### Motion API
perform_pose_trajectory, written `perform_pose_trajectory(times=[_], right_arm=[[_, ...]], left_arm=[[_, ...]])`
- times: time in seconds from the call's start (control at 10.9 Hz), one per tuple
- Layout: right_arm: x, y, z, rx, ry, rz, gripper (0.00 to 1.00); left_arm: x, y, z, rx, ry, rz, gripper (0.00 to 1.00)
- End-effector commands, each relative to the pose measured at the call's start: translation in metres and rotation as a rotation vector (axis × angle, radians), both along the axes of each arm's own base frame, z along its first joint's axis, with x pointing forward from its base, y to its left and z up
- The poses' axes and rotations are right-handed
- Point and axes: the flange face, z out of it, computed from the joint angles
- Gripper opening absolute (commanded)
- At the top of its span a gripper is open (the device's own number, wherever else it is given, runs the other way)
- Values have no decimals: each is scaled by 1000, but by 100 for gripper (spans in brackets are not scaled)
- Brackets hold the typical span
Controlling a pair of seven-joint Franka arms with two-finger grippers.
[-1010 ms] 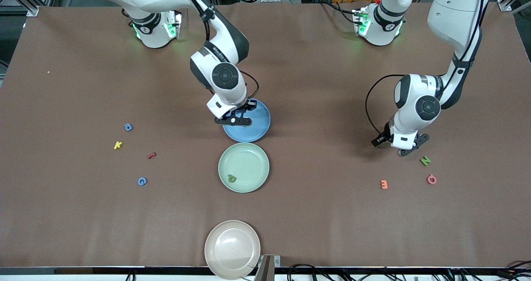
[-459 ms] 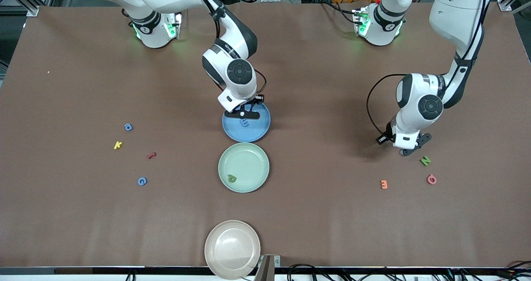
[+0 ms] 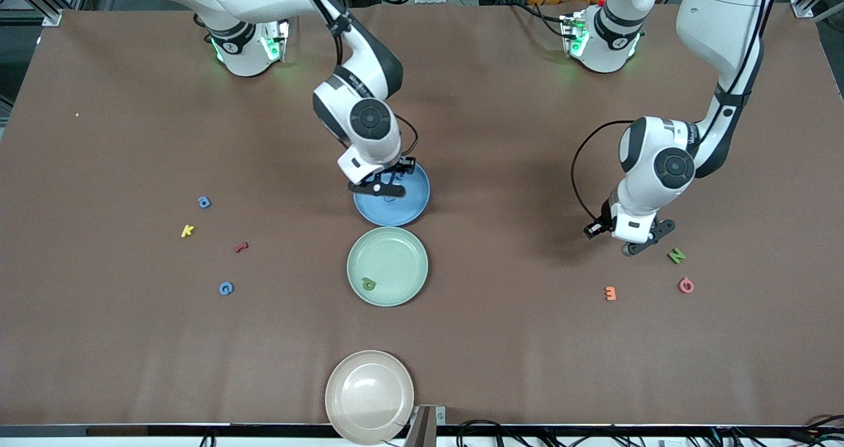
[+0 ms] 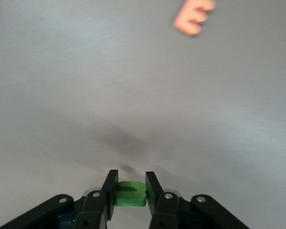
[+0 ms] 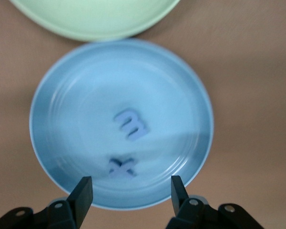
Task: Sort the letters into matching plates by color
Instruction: 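Drop green u on the green plate while the right gripper reaches blue e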
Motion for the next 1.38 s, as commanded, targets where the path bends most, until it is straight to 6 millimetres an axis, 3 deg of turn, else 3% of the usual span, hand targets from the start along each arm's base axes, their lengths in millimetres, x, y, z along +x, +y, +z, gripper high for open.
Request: perform_pose_trajectory(times=[0.0,0.28,0.37,0.46,0.55,0.64,0.92,1.29], right_arm=[[45,-60,43,18,-37,17,75],[94,-138,59,43,-69,108,75],[109,-166,62,40,-81,135,75],[121,-189,59,24,-95,149,74],[129,-204,55,-20,-115,192,74],[143,-233,51,-56,-153,213,74],[175,-309,28,-29,-197,341,74],[201,-384,-18,-27,-269,435,73]], left_arm=[[24,-61,33,-97,-62,48,0],[57,-123,51,-184,-113,118,0],[62,-146,46,-202,-113,139,0],[71,-180,49,-235,-130,159,0],[77,-199,49,-258,-138,196,0],[80,-210,50,-271,-144,218,0],[67,-259,62,-360,-227,272,0],[45,-306,72,-465,-308,265,0]])
